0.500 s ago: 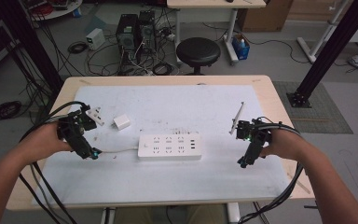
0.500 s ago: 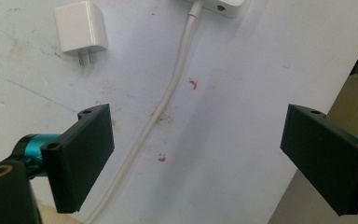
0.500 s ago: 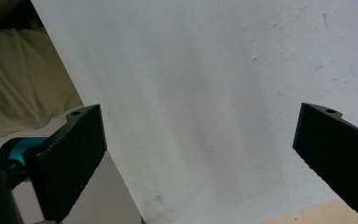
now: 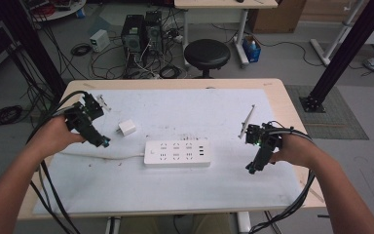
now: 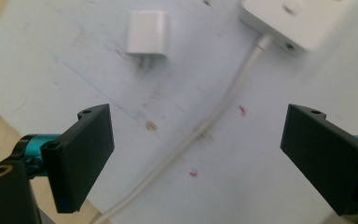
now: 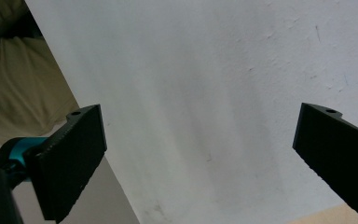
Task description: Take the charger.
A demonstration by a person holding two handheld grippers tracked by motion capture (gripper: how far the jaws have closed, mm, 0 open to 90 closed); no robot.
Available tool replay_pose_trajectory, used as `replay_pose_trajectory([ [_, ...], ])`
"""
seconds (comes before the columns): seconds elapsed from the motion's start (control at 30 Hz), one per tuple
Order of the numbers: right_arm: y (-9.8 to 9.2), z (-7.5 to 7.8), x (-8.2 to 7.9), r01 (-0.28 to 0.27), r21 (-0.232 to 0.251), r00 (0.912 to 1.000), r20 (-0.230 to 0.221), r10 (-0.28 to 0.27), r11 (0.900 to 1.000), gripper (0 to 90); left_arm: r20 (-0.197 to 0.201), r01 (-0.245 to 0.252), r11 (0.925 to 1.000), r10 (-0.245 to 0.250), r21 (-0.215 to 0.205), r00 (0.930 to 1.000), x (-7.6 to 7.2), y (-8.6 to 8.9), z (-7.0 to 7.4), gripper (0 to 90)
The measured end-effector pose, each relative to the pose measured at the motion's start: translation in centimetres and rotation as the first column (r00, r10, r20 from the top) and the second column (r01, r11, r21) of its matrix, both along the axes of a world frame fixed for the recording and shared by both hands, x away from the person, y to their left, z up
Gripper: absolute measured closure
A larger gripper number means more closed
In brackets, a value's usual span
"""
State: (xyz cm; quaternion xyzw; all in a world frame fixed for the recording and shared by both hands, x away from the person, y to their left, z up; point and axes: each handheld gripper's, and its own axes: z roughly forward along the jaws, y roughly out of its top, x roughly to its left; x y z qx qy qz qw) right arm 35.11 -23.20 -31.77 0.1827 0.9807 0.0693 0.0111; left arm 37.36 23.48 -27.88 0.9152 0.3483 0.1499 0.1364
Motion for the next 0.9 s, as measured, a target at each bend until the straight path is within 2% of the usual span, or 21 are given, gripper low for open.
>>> replay_pose_trajectory([
  [0.1,0.0,0.0,0.0,0.003,0.003,1.0,0.001,-0.003,1.0,1.9,0.024,-0.052,0.998,0.053,-0.036,0.9983,1.5,0.1,-0.3,9.4],
  [0.17,0.0,0.1,0.0,0.002,0.004,1.0,0.003,-0.002,1.0,1.9,0.022,-0.055,0.9964,0.057,-0.064,0.9981,2.3,0.0,-0.7,9.5],
  [0.2,0.0,0.1,0.0,0.002,0.004,1.0,0.003,-0.002,1.0,1.9,0.022,-0.055,0.9964,0.057,-0.064,0.9981,2.3,0.0,-0.7,9.5],
  [0.3,0.0,0.1,-0.1,0.018,0.002,0.9998,0.003,-0.018,1.0,1.9,0.07,-0.064,0.997,0.067,-0.042,0.9953,4.3,-0.3,-1.8,9.5],
  [0.37,0.0,-0.1,-0.1,0.018,0.008,0.9998,0.005,-0.018,1.0,1.9,0.085,-0.081,0.9952,0.085,-0.056,0.9928,5.2,-0.2,-2.3,9.5],
  [0.4,0.0,-0.1,-0.1,0.018,0.004,0.9998,0.003,-0.018,1.0,1.9,0.077,-0.091,0.9928,0.097,-0.078,0.9923,5.6,-0.1,-2.6,9.4],
  [0.47,0.0,-0.2,-0.1,0.022,0.002,0.9998,0.0,-0.022,1.0,1.9,0.064,-0.078,0.9923,0.084,-0.097,0.9944,6.4,-0.1,-3.2,9.5],
  [0.63,0.1,-0.3,0.1,0.029,0.005,0.9996,0.002,-0.029,1.0,2.0,0.035,-0.035,0.9945,0.038,-0.098,0.9987,8.1,-0.9,-5.2,9.5],
  [0.77,0.2,-0.4,0.2,0.029,-0.002,0.9996,-0.004,-0.029,1.0,1.9,0.007,-0.054,0.9921,0.055,-0.113,0.9985,9.4,-1.1,-6.9,9.5],
  [0.83,0.2,-0.4,0.1,0.042,-0.004,0.9991,-0.005,-0.042,0.999,1.9,-0.021,-0.056,0.9905,0.054,-0.126,0.9983,10.0,-1.0,-8.0,9.5],
  [0.9,0.1,-0.4,0.1,0.042,-0.001,0.9991,-0.003,-0.042,0.999,1.9,-0.047,-0.048,0.9917,0.042,-0.119,0.998,10.3,-1.1,-9.2,9.5],
])
